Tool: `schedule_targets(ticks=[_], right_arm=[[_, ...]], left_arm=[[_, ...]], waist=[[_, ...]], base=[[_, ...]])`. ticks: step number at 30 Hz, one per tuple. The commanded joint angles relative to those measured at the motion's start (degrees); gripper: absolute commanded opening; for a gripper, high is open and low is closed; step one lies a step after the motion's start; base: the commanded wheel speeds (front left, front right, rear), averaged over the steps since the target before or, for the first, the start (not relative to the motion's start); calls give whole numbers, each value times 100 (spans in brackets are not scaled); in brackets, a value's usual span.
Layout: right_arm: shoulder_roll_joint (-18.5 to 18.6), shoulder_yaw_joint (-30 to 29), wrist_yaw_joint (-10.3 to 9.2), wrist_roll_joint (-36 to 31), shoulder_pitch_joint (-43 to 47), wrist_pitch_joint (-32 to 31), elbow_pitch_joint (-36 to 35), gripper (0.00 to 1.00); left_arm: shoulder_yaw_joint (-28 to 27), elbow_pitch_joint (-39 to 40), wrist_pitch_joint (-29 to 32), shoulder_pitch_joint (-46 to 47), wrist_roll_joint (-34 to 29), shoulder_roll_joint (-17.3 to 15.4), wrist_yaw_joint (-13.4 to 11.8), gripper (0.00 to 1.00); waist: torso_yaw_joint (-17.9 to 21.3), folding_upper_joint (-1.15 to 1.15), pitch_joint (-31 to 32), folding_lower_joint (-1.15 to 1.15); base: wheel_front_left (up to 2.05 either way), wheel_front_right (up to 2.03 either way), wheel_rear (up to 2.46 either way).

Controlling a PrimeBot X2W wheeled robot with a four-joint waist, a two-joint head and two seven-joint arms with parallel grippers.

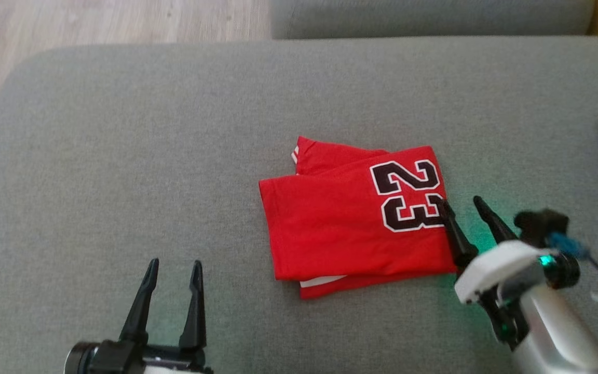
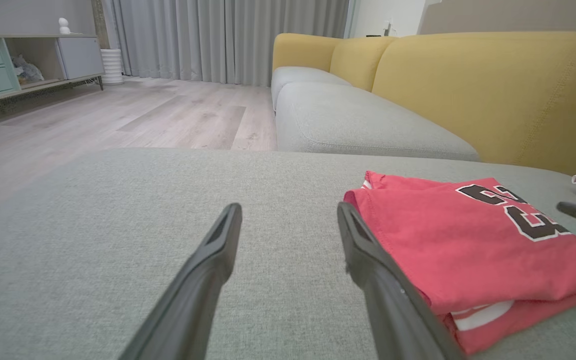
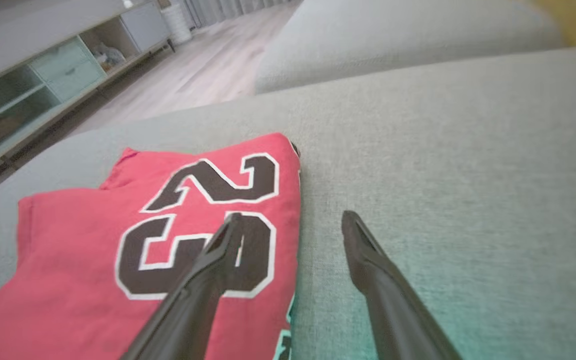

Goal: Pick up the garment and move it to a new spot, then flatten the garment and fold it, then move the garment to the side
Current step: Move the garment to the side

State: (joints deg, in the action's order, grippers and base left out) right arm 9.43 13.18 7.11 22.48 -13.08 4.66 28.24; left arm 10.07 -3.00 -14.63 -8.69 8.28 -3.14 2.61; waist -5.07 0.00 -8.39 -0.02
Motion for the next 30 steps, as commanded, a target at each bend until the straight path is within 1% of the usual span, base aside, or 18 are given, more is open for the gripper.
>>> schedule_targets(ticks=[1, 4, 5, 6, 7, 9, 12, 15, 18, 24, 30], right_arm=[[-4, 151, 37, 112, -223, -186, 25, 100], [-86, 417, 37, 505, -494, -830, 427, 100], [-96, 550, 37, 662, -544, -990, 475, 97], [-83, 698, 37, 811, -583, -1080, 460, 50], [-50, 795, 37, 954, -614, -1082, 414, 0], [88, 918, 37, 1162, -671, -992, 293, 0], [372, 941, 37, 1373, -790, -869, 125, 0], [767, 851, 37, 1409, -973, -868, -36, 0], [1223, 649, 37, 1351, -1187, -997, -226, 0], [2198, 95, 37, 1150, -1543, -1538, -772, 0], [3070, -581, 37, 950, -1656, -2381, -1544, 0]], left_arm=[[-111, 142, -37, 209, -48, 26, 34, 100], [-63, 114, -37, 304, -65, 26, 54, 100], [-53, 107, -37, 330, -67, 26, 59, 100], [-50, 100, -37, 352, -67, 26, 62, 100], [-53, 96, -37, 368, -64, 26, 62, 100], [-75, 104, -37, 388, -58, 26, 49, 100], [-99, 138, -37, 397, -147, 26, 45, 100], [-105, 179, -37, 418, -134, 26, 47, 100], [-119, 217, -37, 484, -135, 26, 58, 100], [-157, 232, -37, 750, -201, 26, 158, 100], [-190, 181, -37, 1072, -232, 26, 258, 100]], waist=[[-29, 0, -96, 2], [-77, 0, -174, 2], [-88, 0, -193, 2], [-94, 0, -212, 2], [-93, 0, -229, 2], [-62, 0, -268, 2], [68, 0, -344, 2], [274, 0, -461, 2], [524, 0, -630, 2], [994, 0, -1053, 2], [1226, 0, -1417, 2]], base=[[0, 0, 0], [0, 0, 0], [0, 0, 0], [0, 0, 0], [0, 0, 0], [0, 0, 0], [0, 0, 0], [0, 0, 0], [0, 0, 0], [0, 0, 0], [0, 0, 0]])
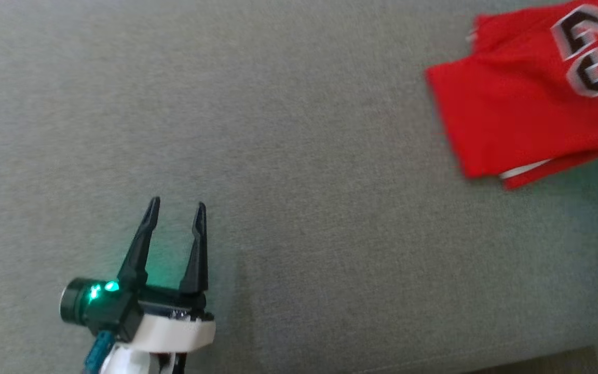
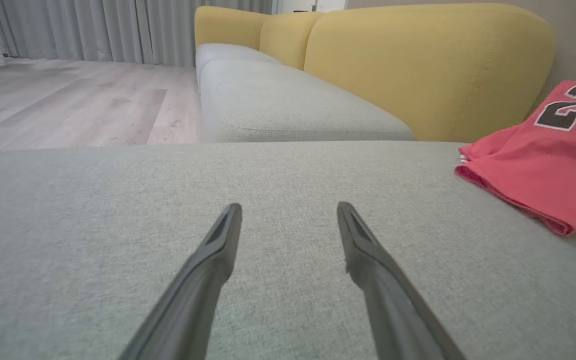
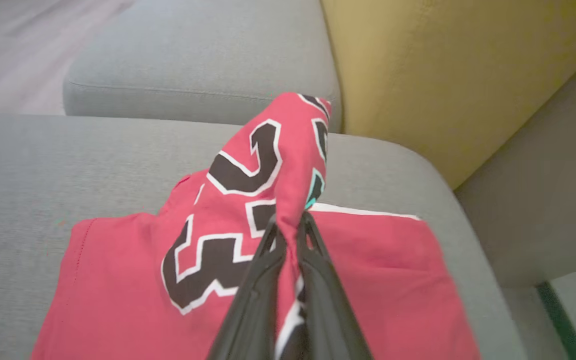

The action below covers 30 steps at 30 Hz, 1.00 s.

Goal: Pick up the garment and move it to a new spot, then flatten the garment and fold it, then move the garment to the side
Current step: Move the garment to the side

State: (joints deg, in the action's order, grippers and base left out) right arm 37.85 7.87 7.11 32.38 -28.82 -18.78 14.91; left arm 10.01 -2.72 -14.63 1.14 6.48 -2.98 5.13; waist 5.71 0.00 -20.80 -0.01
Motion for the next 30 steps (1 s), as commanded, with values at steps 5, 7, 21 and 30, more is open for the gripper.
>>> schedule_targets(ticks=[5, 7, 21, 30], right_arm=[[700, -768, 37, -292, 20, -722, -750, 0], [812, -1076, 37, -392, 125, -989, -894, 0], [-327, -1611, 37, -1172, 1326, -1403, -1735, 100], [-2008, -235, 37, -1109, 2216, 706, -1151, 100]], left_arm=[[-112, 126, -37, 259, -38, 10, 45, 100], [-83, 104, -37, 315, -22, 10, 52, 100], [-80, -32, -37, 265, 150, 11, -153, 100], [-55, -76, -37, -164, 293, 11, -459, 100]], waist=[[171, 0, -361, 1], [147, 0, -409, 1], [-168, 0, 172, 1], [-403, 0, 1108, 1]], base=[[0, 0, 0], [0, 0, 0], [0, 0, 0], [0, 0, 0]])
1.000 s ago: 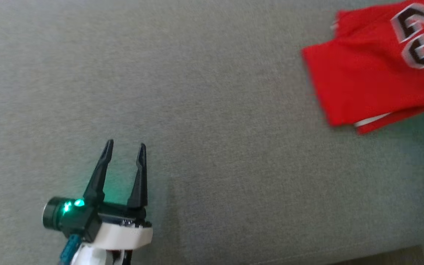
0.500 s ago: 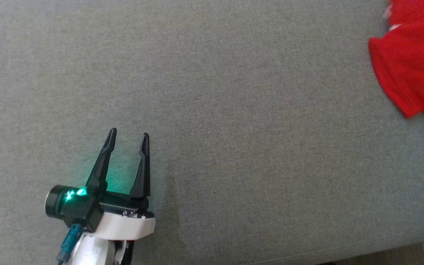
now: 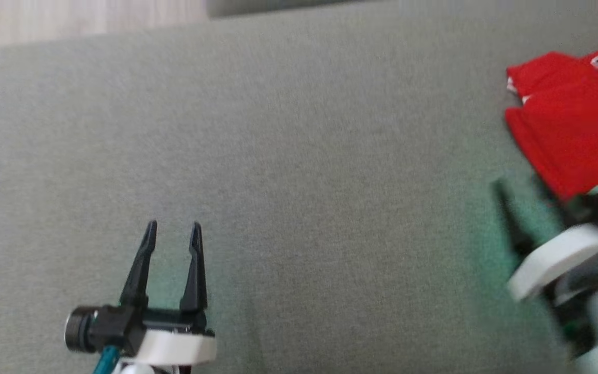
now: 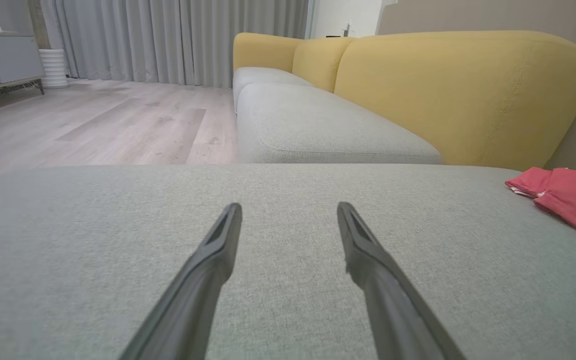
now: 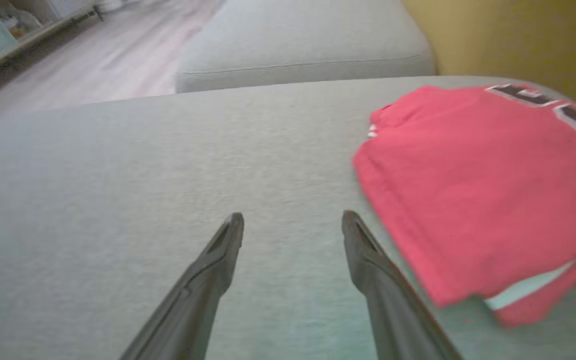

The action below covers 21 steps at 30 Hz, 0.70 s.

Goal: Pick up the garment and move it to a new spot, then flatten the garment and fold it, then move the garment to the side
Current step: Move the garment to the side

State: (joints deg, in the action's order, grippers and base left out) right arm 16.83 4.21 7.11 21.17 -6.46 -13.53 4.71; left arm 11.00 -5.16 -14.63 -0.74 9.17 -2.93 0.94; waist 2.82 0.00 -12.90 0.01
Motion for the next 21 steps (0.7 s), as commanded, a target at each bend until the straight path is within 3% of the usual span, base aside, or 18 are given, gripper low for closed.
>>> schedule_targets(ticks=[1, 6, 8, 10, 14, 21], right_arm=[[4, 340, 37, -1, 30, 527, 22, 100], [-448, 987, 37, -208, 348, 2409, 781, 100], [-508, 1109, 37, -532, 480, 2773, 1010, 100], [-685, 858, 37, -900, 611, 2843, 1039, 100], [-1067, 379, 37, -1524, 1078, 2850, 338, 100], [-1308, 181, 37, -1676, 1534, 2852, -160, 100]], left_arm=[[-142, 205, -37, -33, 35, 5, -44, 100], [-155, 259, -37, -424, 100, 5, -181, 100], [-209, 314, -37, -594, 107, 5, -251, 100], [-260, 375, -37, -752, 120, 5, -314, 100], [-370, 465, -37, -991, 94, 5, -395, 100], [-543, 520, -37, -1276, 50, 5, -436, 100]], waist=[[-133, 0, 413, -1], [-236, 0, 959, -1], [-248, 0, 1129, -1], [-258, 0, 1243, -1], [-256, 0, 1362, -1], [-216, 0, 1539, -1]], base=[[0, 0, 0], [0, 0, 0], [0, 0, 0], [0, 0, 0], [0, 0, 0], [0, 0, 0]])
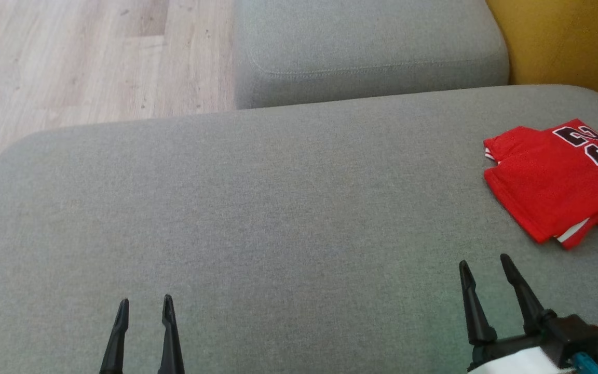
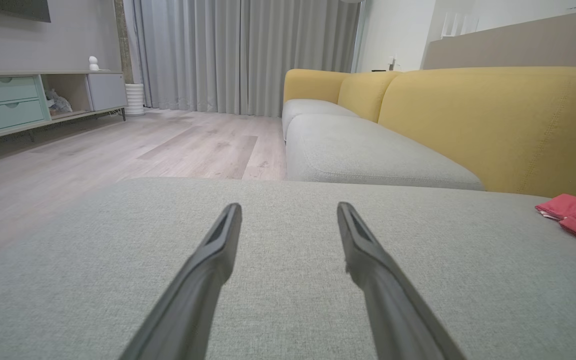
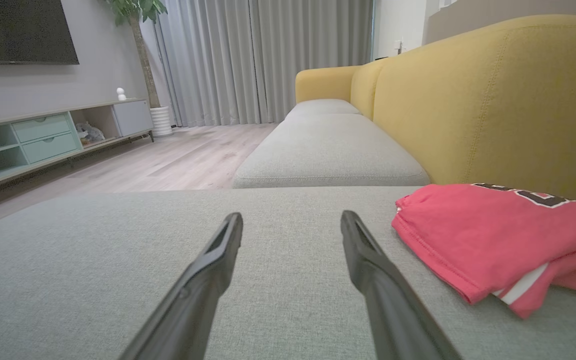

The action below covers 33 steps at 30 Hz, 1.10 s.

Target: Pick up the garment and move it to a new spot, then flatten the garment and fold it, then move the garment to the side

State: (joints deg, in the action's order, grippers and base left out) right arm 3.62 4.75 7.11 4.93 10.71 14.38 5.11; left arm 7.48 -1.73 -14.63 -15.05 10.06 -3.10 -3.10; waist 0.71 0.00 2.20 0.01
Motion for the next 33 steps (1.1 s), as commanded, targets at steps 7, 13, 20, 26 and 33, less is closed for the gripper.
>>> schedule_targets(ticks=[7, 13, 20, 26, 33], right_arm=[[-19, 120, 37, -77, -78, 61, -183, 100], [-47, 12, -1, -38, 63, -2, 107, 0], [-31, 16, 0, 309, 65, -58, 326, 0], [-3, -6, 2, 764, -33, -133, 366, 0], [21, -36, 4, 1285, -138, -222, 403, 0]], left_arm=[[-220, 119, -37, 113, -81, 23, 5, 100], [-4, -138, 2, -69, -55, 2, 10, 0], [-19, -364, 52, -34, 274, -9, 36, 0], [-54, -417, 130, 78, 704, -36, 88, 0], [-97, -485, 221, 210, 1197, -61, 153, 0]], waist=[[-21, 0, 136, -1], [-6, 0, 181, -1], [-8, 0, 165, -1], [-11, 0, 145, -1], [-15, 0, 122, -1]], base=[[0, 0, 0], [0, 0, 0], [0, 0, 0], [0, 0, 0], [0, 0, 0]])
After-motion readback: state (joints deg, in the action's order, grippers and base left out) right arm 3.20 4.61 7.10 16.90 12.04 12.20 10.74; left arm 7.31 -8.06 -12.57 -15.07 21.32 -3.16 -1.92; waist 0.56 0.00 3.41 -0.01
